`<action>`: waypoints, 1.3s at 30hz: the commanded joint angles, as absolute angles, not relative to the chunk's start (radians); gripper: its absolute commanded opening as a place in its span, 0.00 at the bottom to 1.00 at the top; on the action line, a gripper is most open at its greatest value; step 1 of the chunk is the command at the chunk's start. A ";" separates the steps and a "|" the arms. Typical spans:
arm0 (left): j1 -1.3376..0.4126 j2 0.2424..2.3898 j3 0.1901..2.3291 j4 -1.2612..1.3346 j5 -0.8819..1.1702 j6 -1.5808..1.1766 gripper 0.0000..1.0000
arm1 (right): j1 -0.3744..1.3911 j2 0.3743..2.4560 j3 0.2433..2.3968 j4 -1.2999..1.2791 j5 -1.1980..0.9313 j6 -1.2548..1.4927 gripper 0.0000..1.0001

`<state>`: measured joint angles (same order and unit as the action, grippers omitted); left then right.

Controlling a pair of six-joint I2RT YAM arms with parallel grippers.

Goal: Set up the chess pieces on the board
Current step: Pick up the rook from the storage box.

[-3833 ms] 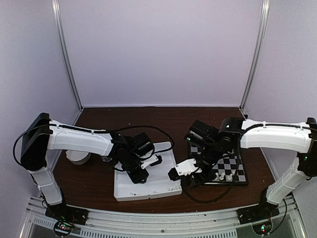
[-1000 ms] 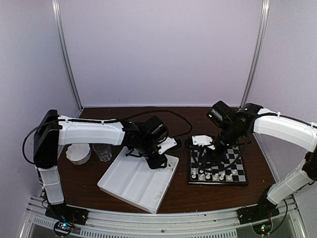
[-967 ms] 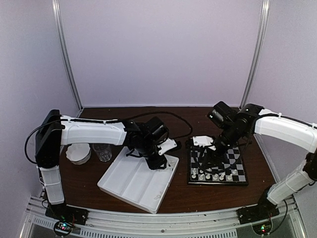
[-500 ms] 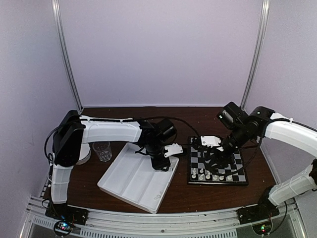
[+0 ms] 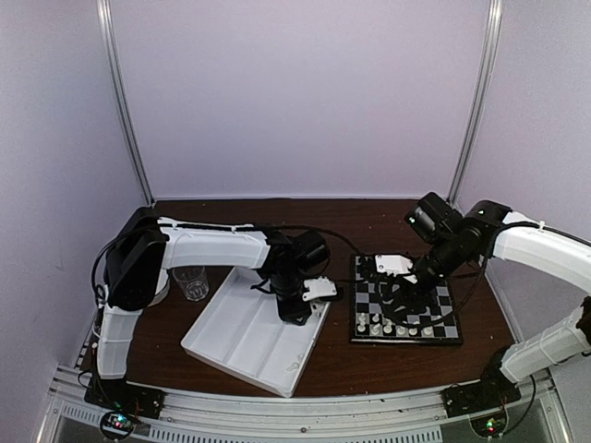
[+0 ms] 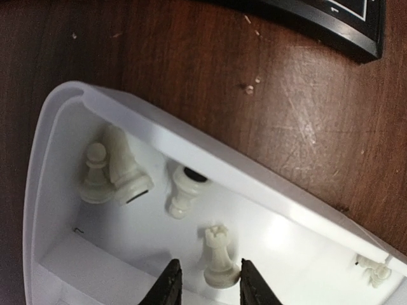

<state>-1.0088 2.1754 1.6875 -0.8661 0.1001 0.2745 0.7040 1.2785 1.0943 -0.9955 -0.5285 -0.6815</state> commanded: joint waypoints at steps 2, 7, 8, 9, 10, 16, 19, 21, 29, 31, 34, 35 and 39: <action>-1.004 2.215 1.709 -0.900 0.057 0.270 0.31 | 0.697 1.268 1.095 -0.983 -0.555 -0.679 0.46; -1.013 2.227 1.714 -0.901 0.048 0.241 0.31 | 0.696 1.267 1.097 -0.983 -0.555 -0.680 0.45; -1.016 2.234 1.718 -0.906 0.043 0.232 0.30 | 0.696 1.266 1.097 -0.982 -0.556 -0.680 0.45; -1.016 2.239 1.721 -0.910 0.043 0.223 0.29 | 0.696 1.267 1.098 -0.980 -0.557 -0.680 0.45; -1.017 2.244 1.725 -0.913 0.042 0.213 0.28 | 0.696 1.268 1.098 -0.980 -0.557 -0.679 0.45; -1.020 2.247 1.735 -0.959 0.015 0.180 0.27 | 0.696 1.269 1.102 -0.988 -0.560 -0.686 0.45; -1.024 2.237 1.744 -0.994 -0.024 0.173 0.30 | 0.696 1.269 1.106 -0.990 -0.560 -0.688 0.45; -1.025 2.227 1.742 -1.014 -0.027 0.173 0.31 | 0.695 1.269 1.105 -0.987 -0.560 -0.689 0.45; -1.026 2.227 1.736 -1.044 -0.057 0.164 0.22 | 0.696 1.266 1.104 -0.983 -0.567 -0.687 0.45; -1.026 2.228 1.734 -1.038 -0.052 0.153 0.19 | 0.696 1.265 1.104 -0.982 -0.569 -0.687 0.45; -1.026 2.231 1.737 -1.029 -0.047 0.141 0.15 | 0.697 1.264 1.107 -0.984 -0.571 -0.686 0.45; -1.027 2.227 1.740 -1.026 -0.047 0.136 0.14 | 0.696 1.263 1.109 -0.986 -0.571 -0.685 0.45; -1.025 2.179 1.728 -1.005 -0.040 0.121 0.11 | 0.696 1.257 1.114 -0.995 -0.571 -0.685 0.45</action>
